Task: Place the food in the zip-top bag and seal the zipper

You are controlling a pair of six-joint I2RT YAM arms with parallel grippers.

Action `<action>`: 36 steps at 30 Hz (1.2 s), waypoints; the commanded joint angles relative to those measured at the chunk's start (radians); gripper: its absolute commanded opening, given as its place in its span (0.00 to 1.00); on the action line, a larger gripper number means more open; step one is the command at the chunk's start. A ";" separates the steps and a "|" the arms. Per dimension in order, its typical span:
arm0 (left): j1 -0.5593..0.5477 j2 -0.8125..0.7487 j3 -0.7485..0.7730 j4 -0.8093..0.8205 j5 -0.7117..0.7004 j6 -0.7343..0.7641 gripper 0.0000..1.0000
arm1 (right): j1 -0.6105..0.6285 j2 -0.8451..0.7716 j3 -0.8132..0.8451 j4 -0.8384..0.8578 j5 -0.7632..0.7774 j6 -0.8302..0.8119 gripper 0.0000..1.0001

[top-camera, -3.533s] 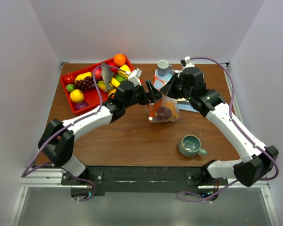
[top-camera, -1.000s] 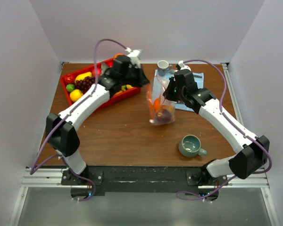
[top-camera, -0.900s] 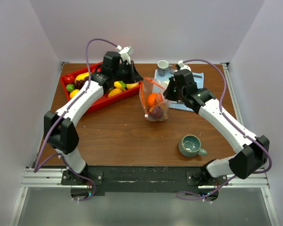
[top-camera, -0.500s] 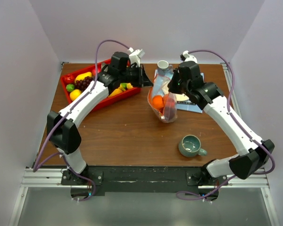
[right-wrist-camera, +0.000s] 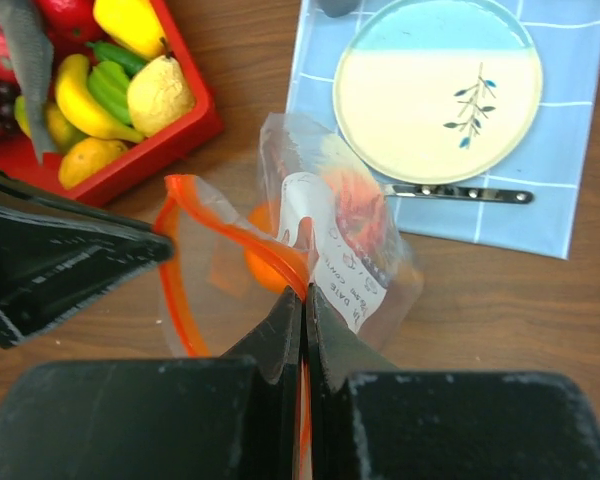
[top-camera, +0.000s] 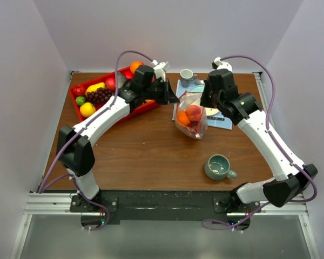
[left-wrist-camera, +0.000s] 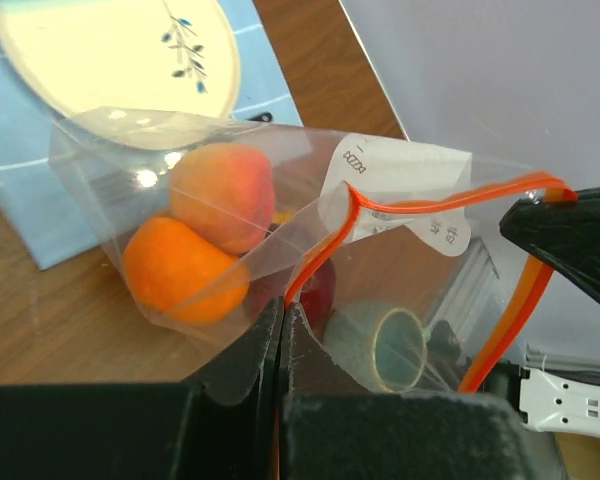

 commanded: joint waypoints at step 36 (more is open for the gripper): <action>0.153 0.471 0.316 0.003 -0.656 0.457 0.93 | -0.007 0.104 -0.067 0.239 -0.262 0.056 0.00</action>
